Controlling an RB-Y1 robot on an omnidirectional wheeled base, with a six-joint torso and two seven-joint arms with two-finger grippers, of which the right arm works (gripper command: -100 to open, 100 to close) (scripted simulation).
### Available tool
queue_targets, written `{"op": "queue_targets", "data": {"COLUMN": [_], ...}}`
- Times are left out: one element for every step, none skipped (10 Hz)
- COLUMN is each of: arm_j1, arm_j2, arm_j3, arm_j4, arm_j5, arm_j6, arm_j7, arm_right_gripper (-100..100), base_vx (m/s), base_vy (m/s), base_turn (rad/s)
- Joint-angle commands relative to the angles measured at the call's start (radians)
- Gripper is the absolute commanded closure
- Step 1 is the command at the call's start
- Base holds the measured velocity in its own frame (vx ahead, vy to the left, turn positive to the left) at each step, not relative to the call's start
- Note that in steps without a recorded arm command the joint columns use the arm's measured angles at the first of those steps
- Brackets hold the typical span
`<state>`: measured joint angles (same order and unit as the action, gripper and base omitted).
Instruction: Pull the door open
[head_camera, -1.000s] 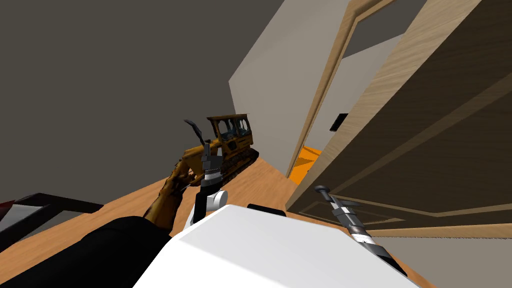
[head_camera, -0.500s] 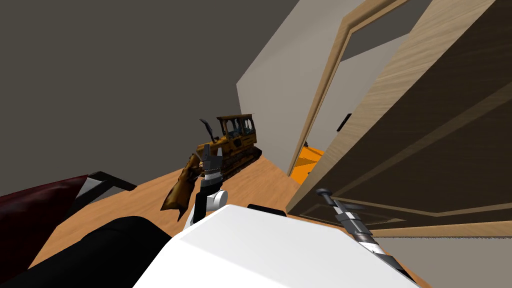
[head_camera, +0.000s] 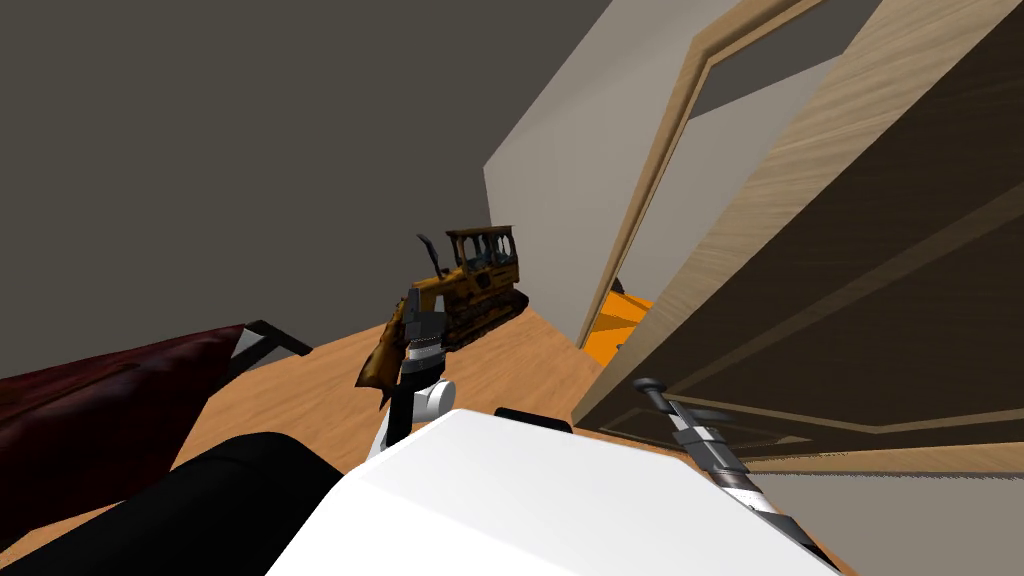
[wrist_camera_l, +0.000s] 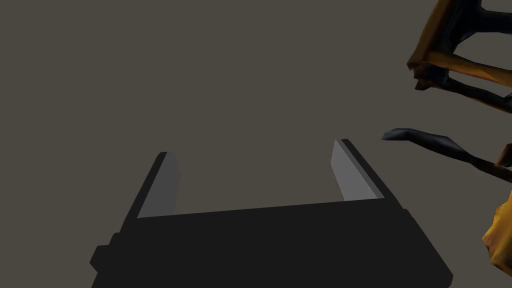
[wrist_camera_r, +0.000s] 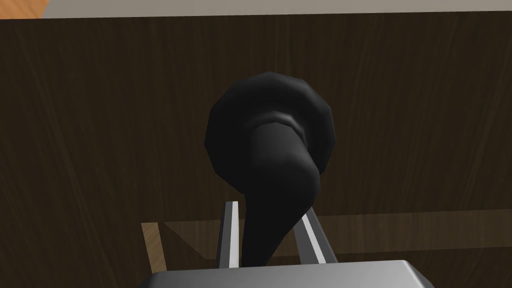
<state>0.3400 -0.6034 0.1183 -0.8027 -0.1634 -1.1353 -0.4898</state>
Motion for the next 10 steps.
{"op": "queue_targets", "data": {"arm_j1": [0.0,-0.001,-0.002,-0.003,-0.004,-0.005,-0.005,-0.001,-0.004,-0.005], "arm_j2": [-0.003,-0.006,-0.008,-0.011,-0.013,-0.015,-0.018,-0.012,-0.012,-0.013], "arm_j3": [0.003,0.005,0.006,0.008,0.009,0.01,0.012,0.016,0.02,0.02], "arm_j4": [0.015,0.021,0.028,0.034,0.041,0.046,0.052,0.04,0.047,0.05], "arm_j5": [0.002,0.002,0.003,0.004,0.004,0.004,0.005,0.007,0.009,0.009], "arm_j6": [-0.016,-0.023,-0.031,-0.039,-0.046,-0.052,-0.059,-0.05,-0.055,-0.057], "arm_j7": [-0.002,-0.004,-0.007,-0.009,-0.011,-0.012,-0.014,-0.013,-0.016,-0.017], "arm_right_gripper": [100,100,100,100,100,100,100,100,100,100], "base_vx": [-0.196,-0.191,-0.192,-0.219,-0.218,-0.187,-0.182,-0.08,-0.132,-0.177], "base_vy": [-0.038,-0.072,-0.09,-0.067,-0.063,-0.062,-0.069,-0.029,-0.02,-0.057], "base_turn": [0.132,0.148,0.147,0.158,0.165,0.116,0.121,0.037,0.137,0.128]}}
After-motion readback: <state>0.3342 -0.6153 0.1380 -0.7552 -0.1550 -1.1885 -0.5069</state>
